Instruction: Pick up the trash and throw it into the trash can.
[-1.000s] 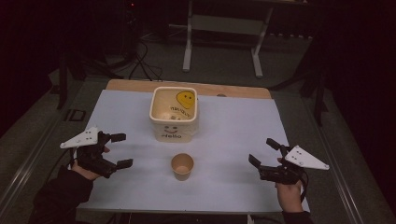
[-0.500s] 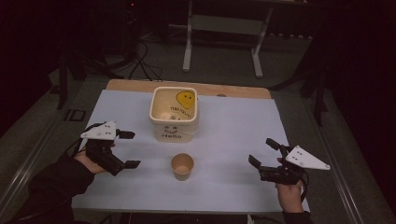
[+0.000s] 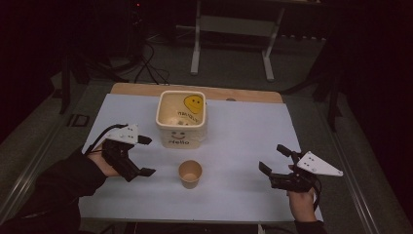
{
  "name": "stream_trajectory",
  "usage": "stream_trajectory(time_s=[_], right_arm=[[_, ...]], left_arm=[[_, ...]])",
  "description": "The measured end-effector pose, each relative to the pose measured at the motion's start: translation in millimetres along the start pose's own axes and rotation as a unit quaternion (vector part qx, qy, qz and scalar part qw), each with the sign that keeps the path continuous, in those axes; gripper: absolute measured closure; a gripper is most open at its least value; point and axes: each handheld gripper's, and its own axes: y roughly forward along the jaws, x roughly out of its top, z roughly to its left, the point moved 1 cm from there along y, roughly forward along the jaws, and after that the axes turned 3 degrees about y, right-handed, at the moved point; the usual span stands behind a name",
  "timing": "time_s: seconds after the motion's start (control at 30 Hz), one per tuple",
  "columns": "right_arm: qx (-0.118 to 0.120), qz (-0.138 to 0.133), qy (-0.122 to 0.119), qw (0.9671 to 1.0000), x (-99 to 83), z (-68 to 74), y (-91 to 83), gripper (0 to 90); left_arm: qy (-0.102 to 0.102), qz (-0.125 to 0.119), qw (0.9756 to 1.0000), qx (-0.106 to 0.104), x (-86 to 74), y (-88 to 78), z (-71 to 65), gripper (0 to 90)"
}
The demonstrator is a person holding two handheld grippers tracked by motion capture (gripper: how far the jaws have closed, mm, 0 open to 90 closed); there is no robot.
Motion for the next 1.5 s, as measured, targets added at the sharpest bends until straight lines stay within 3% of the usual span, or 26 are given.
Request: stream_trajectory(time_s=[0.33,0.57,0.8,1.23,1.5], right_arm=[[0.006,-0.003,-0.002,1.0,-0.1,0.3,0.5,10.5],[0.007,-0.004,-0.006,1.0,-0.9,0.9,1.5,10.5],[0.01,-0.004,-0.004,0.9999,-1.1,0.2,1.6,10.5],[0.011,0.0,-0.006,0.9999,-1.6,0.5,2.7,10.5],[0.016,0.007,-0.008,0.9998,-2.5,0.9,4.4,10.5]], left_arm=[[0.017,0.037,0.9991,-0.011,17.4,6.9,0.4,0.4],[0.029,0.07,0.9971,-0.014,26.5,15.5,3.2,0.4],[0.045,0.085,0.9951,-0.023,36.3,24.0,1.3,0.4],[0.066,0.118,0.9897,-0.045,46.9,50.3,-4.5,0.4],[0.071,0.147,0.9845,-0.063,50.9,71.1,-5.2,0.4]])
